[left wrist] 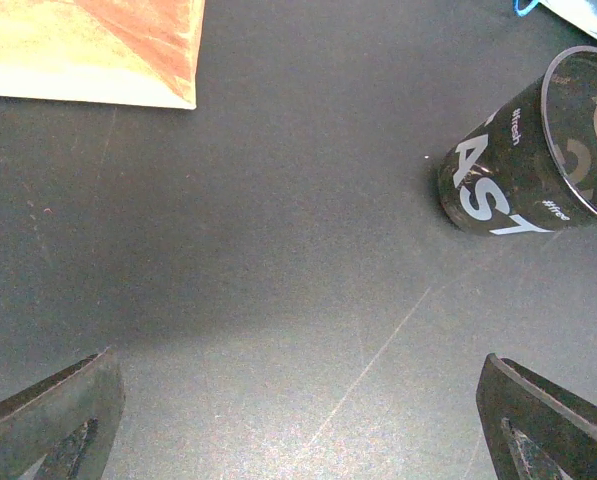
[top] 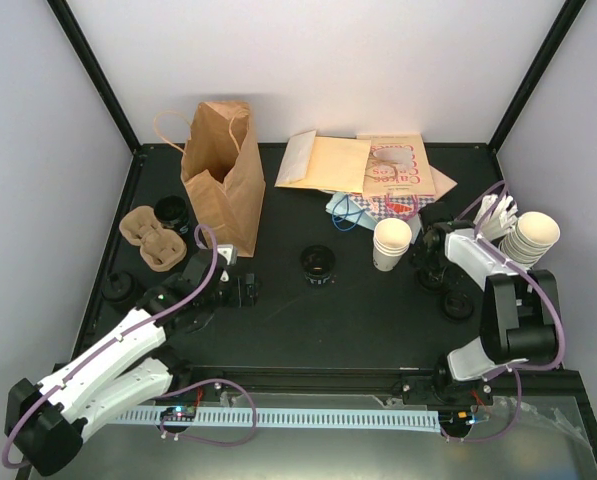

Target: Pack the takeout coffee

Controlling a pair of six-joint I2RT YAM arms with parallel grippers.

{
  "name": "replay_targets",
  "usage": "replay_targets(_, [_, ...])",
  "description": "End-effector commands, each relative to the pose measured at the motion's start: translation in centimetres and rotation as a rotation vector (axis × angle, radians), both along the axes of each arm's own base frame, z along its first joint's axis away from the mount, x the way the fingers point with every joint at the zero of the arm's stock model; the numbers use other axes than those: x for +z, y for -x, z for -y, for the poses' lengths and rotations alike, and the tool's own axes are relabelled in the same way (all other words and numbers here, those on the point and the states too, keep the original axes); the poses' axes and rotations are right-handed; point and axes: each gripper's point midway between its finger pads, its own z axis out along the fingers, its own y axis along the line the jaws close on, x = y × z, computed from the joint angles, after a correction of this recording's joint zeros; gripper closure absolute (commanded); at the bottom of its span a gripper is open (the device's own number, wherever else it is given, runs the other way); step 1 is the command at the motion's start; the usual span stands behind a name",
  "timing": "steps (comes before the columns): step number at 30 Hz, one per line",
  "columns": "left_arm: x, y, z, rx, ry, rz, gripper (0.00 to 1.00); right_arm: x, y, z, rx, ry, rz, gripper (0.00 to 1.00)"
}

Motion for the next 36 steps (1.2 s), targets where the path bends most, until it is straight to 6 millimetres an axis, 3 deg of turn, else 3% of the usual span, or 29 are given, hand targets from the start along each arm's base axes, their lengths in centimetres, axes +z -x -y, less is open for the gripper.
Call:
replay_targets(1, [1.1,-0.8,0.0,-0.001,0.005,0.046,0.01,2.2,0.5,1.4,-0.04,0.056,0.056,0.12])
replay_targets(10, [1.5,-0.8,0.3,-0.014,0.019,0.055,0.01,3.6,4.2,2.3,-0.126,0.027,0.084,0.1])
replay_targets(15, [1.2,-0.7,0.6,-0.027,0.024,0.049,0.01,2.4,6.9,2.9,-0.246,-0.018,0.054,0.11])
replay_targets(21, [1.0,-0.5,0.4,-0.028,0.023,0.048,0.01,2.0,8.5,4.8,-0.366,-0.023,0.078,0.06])
replay_targets(27, [1.1,-0.6,0.4,-0.032,0.016,0.066,0.01,1.8,8.2,6.4,-0.411,0.013,0.077,0.0])
replay_targets(36, [0.9,-0.8,0.5,-0.038,0.012,0.068,0.01,-0.3,7.5,6.3,-0.401,-0.017,0.012,0.0])
